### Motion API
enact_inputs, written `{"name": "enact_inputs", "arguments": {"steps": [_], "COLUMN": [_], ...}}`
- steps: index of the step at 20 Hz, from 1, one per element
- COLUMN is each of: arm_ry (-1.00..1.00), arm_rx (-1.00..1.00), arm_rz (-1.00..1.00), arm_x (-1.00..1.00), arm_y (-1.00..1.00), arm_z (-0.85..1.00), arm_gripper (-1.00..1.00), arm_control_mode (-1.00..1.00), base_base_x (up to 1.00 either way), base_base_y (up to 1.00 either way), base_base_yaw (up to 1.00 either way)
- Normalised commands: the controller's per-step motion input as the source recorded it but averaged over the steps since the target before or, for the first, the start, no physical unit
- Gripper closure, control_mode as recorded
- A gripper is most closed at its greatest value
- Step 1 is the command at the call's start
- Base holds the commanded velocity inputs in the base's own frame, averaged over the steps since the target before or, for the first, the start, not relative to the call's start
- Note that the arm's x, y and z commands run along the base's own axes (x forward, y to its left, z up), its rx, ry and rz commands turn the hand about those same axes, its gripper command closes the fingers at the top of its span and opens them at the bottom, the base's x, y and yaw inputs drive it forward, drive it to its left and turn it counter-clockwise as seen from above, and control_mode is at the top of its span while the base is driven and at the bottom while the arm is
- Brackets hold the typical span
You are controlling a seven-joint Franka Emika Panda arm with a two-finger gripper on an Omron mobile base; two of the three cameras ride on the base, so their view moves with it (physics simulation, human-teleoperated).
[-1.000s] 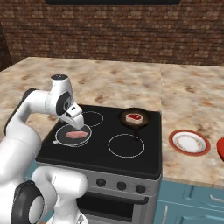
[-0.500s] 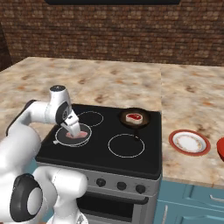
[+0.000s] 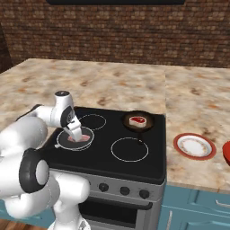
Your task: Place one of the steaks on the plate and the other in the bowl. Then place the bowl in the fridge.
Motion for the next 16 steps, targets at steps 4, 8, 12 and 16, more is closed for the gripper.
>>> {"name": "enact_inputs", "arguments": {"steps": [4,8,12,16], "arm_ry": [0.02,0.0,0.0,0.0], "arm_rx": [0.0,0.0,0.0,0.0], "arm_rz": [-0.02,0.0,0.0,0.0], "arm_x": [0.37,0.38,0.33,0.3], "arm_y": [0.11,0.03,0.0,0.0], "arm_z": [-0.2,-0.29,-0.32,-0.28], "arm_gripper": [-1.0,-1.0,-1.0,-1.0], "arm_control_mode": [-1.0,-1.0,-1.0,-1.0], "base_base_x": [0.0,0.0,0.0,0.0], "base_base_y": [0.0,0.0,0.0,0.0], "base_base_yaw": [0.0,0.0,0.0,0.0]}}
